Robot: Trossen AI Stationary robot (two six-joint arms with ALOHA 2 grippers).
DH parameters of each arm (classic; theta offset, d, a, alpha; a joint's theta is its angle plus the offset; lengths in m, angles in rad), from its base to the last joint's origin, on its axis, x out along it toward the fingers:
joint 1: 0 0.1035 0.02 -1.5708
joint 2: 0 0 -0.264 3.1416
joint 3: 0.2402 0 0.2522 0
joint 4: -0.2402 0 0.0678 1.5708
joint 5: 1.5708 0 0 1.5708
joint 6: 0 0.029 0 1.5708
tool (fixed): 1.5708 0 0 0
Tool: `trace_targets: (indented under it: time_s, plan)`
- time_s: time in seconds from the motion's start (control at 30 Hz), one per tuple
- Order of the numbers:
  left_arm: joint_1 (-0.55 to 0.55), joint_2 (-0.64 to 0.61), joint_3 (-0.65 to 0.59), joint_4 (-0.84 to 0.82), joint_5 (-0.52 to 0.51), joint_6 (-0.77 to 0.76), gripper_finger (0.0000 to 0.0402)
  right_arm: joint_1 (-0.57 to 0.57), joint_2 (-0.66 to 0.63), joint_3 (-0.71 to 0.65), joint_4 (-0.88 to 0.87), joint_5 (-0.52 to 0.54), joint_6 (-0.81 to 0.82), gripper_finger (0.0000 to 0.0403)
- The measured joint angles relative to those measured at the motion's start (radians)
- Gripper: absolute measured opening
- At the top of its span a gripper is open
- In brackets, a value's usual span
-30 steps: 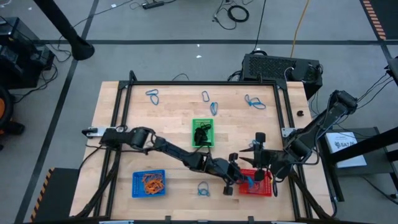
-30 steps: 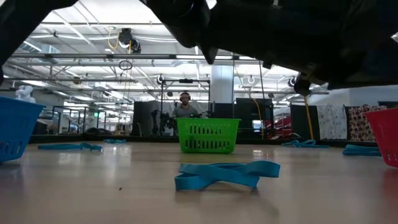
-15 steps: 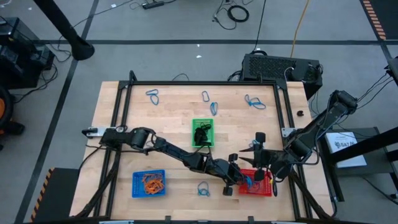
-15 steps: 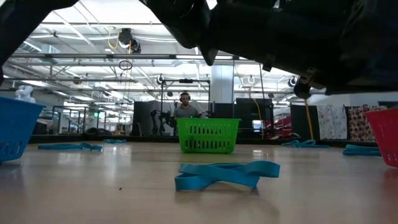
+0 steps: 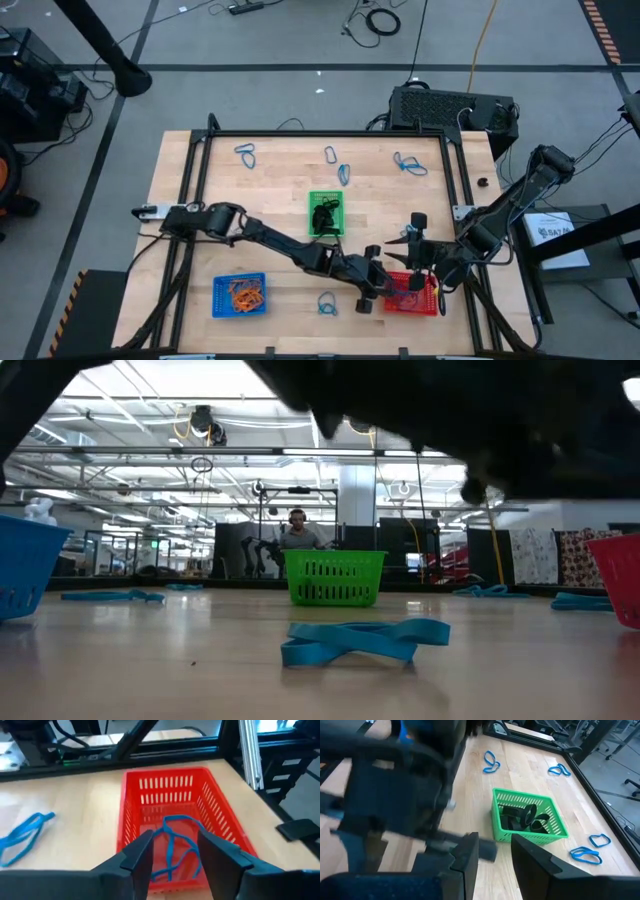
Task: Sort rubber bands into baskets
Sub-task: Put the blue rubber band into the red bin
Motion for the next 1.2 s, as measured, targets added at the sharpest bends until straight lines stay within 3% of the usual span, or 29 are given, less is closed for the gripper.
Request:
trace_targets:
  time_s: [0.27,0.5,0.7,0.8,0.9,1.0,1.2]
  plan:
    - [0.000,-0.149,0.001,-0.415,-0.003,-0.049,0.0162,0.000,0.000,0.000,-0.002,0.000,0.000,0.0109]
    - [-0.004,-0.280,0.000,-1.015,-0.005,-0.137,0.0162,0.000,0.001,-0.001,-0.003,0.000,0.026,0.0109]
    - [-0.002,-0.355,0.001,-1.401,-0.021,-0.204,0.0162,0.000,0.001,-0.004,0.001,0.000,0.026,0.0109]
    - [0.004,-0.382,0.000,-1.592,-0.075,-0.234,0.0162,0.000,0.001,-0.004,0.004,0.001,0.026,0.0109]
    - [0.023,-0.416,-0.021,-1.679,-0.180,-0.253,0.0162,0.000,0.001,-0.005,0.003,0.000,0.026,0.0109]
    - [0.085,-0.468,-0.088,-1.679,-0.202,-0.245,0.0162,0.000,0.002,-0.005,0.002,0.000,0.026,0.0109]
    - [0.327,-0.612,-0.334,-1.559,-0.214,-0.194,0.0162,0.000,0.002,-0.005,0.002,0.000,0.026,0.0109]
